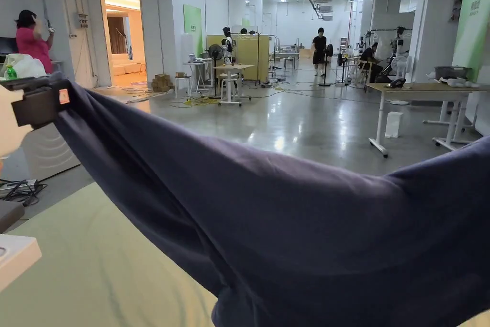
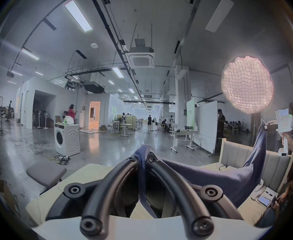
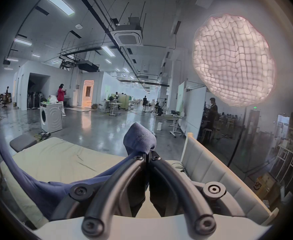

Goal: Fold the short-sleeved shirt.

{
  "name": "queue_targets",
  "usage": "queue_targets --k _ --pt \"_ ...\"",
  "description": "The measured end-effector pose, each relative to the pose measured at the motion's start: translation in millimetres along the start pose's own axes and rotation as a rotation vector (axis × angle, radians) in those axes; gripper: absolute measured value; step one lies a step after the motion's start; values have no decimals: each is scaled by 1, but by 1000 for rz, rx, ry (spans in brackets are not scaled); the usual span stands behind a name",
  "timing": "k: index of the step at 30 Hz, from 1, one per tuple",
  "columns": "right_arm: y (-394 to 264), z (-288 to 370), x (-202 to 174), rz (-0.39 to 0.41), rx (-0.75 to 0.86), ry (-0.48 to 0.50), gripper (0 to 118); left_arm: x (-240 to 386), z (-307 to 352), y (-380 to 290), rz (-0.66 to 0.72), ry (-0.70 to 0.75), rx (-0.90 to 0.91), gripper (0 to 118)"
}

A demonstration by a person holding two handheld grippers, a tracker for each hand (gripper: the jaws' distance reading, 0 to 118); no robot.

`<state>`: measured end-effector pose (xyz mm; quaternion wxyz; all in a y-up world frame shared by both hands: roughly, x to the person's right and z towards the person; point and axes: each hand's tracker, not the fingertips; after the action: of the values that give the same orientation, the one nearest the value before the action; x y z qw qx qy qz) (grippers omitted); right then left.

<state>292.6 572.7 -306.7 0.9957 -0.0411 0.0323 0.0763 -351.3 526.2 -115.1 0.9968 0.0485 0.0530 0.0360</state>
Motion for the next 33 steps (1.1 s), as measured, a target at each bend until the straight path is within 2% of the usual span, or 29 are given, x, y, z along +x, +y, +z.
queue_targets --k 2,6,8,13,16,17,20,25,33 --pt "1 1 7 -5 -3 -31 1 -8 0 2 19 19 9 7" --pt "-5 4 22 -81 7 -39 1 -24 -2 3 82 33 20 7" --pt "-7 5 23 -90 16 -46 1 -28 -5 2 114 25 13 7" --pt "-10 5 22 -89 20 -60 1 -32 -14 -5 152 19 -6 7" --pt "-11 4 23 -72 23 -66 1 -26 -20 -9 117 43 -2 7" --pt "-20 -17 42 -68 24 -66 1 -25 -25 -9 114 41 -12 7" --pt "-19 -23 42 -62 22 -70 1 -24 -41 -12 124 34 -31 7" --pt "-29 -72 49 -46 0 -78 1 -23 -84 -24 101 46 -82 7" --pt "-27 -146 50 -66 -31 -98 1 -28 -169 -41 100 80 -168 7"
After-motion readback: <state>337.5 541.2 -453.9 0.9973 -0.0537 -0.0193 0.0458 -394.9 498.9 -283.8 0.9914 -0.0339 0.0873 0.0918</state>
